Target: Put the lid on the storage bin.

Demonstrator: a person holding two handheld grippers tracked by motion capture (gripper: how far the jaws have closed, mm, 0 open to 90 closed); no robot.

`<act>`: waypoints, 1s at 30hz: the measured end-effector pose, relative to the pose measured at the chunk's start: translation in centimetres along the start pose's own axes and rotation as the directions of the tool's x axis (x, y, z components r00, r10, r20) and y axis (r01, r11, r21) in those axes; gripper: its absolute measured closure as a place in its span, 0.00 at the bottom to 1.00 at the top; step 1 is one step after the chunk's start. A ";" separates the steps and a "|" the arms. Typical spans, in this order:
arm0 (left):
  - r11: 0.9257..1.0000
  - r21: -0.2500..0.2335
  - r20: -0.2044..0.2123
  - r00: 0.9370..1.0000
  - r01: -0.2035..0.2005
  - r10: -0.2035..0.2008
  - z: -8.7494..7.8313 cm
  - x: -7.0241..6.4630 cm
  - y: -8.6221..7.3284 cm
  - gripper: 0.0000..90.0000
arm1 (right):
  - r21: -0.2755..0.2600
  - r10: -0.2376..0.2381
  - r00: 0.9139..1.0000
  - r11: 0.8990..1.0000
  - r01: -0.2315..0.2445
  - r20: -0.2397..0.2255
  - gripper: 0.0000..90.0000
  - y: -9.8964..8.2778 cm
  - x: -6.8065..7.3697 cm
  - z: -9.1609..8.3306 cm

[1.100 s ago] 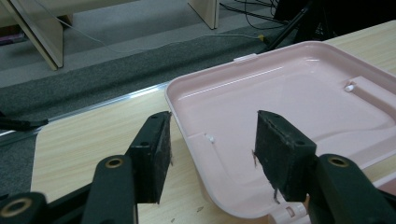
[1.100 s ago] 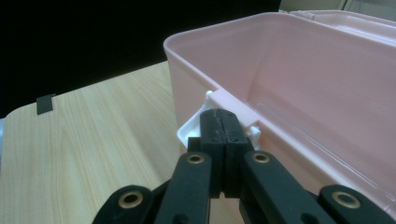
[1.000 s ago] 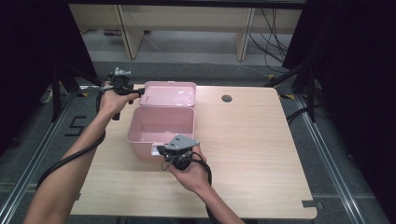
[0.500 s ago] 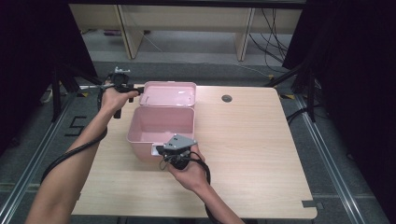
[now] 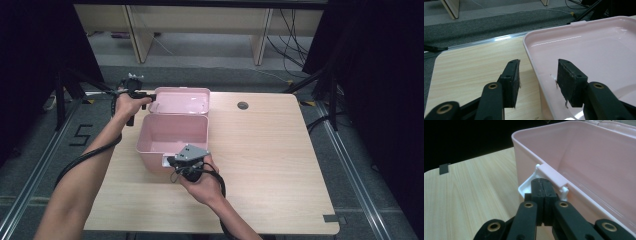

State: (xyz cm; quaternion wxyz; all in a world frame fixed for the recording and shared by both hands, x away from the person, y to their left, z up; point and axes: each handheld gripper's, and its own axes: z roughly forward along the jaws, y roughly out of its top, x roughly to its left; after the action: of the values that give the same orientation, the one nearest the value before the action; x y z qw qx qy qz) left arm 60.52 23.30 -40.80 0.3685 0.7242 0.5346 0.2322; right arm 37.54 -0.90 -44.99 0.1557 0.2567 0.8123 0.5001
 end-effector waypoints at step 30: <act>0.995 0.070 -0.042 0.997 0.066 -0.063 3.5 0.2 1.0 0.71 | 0.029 -0.008 1.000 1.000 0.008 -0.028 1.00 0.1 -0.2 -0.2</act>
State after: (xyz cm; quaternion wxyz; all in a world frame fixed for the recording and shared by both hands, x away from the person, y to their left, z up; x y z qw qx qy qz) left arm 63.70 22.34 -42.21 0.3390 0.7146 0.5728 0.2153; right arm 37.66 -1.10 -44.80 0.1427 0.2487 0.8226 0.4911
